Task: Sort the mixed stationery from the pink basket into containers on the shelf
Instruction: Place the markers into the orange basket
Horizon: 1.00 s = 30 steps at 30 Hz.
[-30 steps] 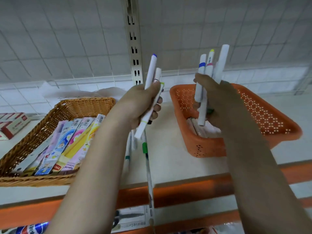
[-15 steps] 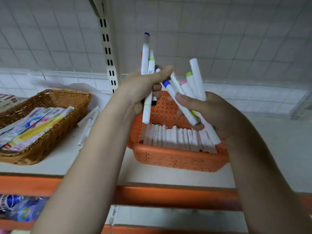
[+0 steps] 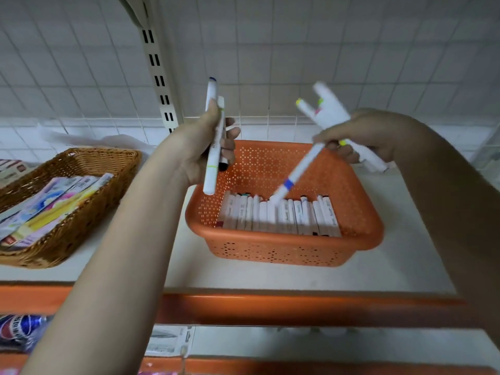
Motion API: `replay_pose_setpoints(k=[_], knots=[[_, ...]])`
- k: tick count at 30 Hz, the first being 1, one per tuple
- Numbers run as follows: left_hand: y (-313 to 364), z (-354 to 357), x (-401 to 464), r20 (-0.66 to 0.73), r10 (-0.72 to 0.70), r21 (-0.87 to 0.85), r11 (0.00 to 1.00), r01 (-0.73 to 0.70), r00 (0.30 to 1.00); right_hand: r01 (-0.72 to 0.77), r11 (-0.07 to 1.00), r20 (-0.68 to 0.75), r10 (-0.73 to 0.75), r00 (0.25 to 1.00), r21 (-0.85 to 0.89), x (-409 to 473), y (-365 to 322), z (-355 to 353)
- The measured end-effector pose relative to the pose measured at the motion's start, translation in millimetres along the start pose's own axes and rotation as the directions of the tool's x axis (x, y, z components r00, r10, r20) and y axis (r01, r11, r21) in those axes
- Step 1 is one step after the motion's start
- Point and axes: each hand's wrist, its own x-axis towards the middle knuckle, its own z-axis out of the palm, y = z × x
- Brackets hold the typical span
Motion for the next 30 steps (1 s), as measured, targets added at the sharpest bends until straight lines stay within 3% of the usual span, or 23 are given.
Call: replay_pose_setpoints(k=[2,4,6,8,10,11,14,17,20,23,25,28,30], knots=[[-3.0,0.3,-0.2,0.037,-0.004,-0.044,0.999,0.005,0.999,-0.094,0.953,0.159,0.144,0.977,-0.289,1.1,2.7,13.5],[-4.9,1.1,0.7,0.047,-0.004,-0.082,0.997,0.008,0.999,-0.118,0.890,0.203,0.226,0.953,-0.440,3.3,8.2,26.6],[-6.1,1.9,1.5,0.045,-0.008,-0.101,0.995,0.012,0.999,-0.061,0.930,0.102,0.104,0.989,-0.362,5.0,9.0,36.9],[-8.8,4.3,2.4,0.044,0.000,-0.092,0.996,0.004,0.999,0.089,0.996,-0.023,-0.089,0.996,0.004,6.3,1.7,45.6],[-13.8,8.3,2.8,0.057,0.014,-0.058,0.998,-0.010,0.998,0.173,0.931,-0.020,-0.176,0.984,0.322,3.5,-11.8,59.1],[-16.8,10.3,2.8,0.075,0.023,-0.020,1.000,-0.021,0.997,0.197,0.925,-0.015,-0.204,0.979,0.325,2.9,-17.9,66.0],[-23.1,11.5,2.7,0.105,0.060,0.102,0.992,-0.071,0.993,0.265,0.963,-0.052,-0.262,0.964,0.048,1.2,-27.3,79.7],[-23.0,7.9,3.1,0.138,0.054,0.163,0.984,-0.076,0.989,0.298,0.954,-0.039,-0.297,0.954,0.038,-2.1,-25.2,79.2],[-22.6,7.2,5.5,0.146,-0.023,0.068,0.998,0.014,0.989,0.323,0.945,-0.097,-0.318,0.943,0.044,-7.6,-20.0,76.3],[-23.6,2.9,11.1,0.048,-0.045,0.105,0.994,0.040,0.998,0.244,0.962,-0.228,-0.211,0.950,0.126,-6.8,-16.7,53.9],[-23.6,-1.0,10.9,0.039,-0.053,0.131,0.990,0.048,0.998,0.198,0.977,-0.336,-0.160,0.928,0.081,-4.0,-12.3,29.0],[-26.6,-3.0,6.5,0.148,-0.044,0.184,0.983,0.016,0.988,0.003,0.982,-0.334,-0.066,0.940,-0.186,2.3,5.6,7.9],[-29.1,-3.0,5.2,0.206,-0.020,0.223,0.975,-0.027,0.978,-0.186,0.875,-0.236,0.085,0.968,-0.448,2.8,17.8,12.3]])
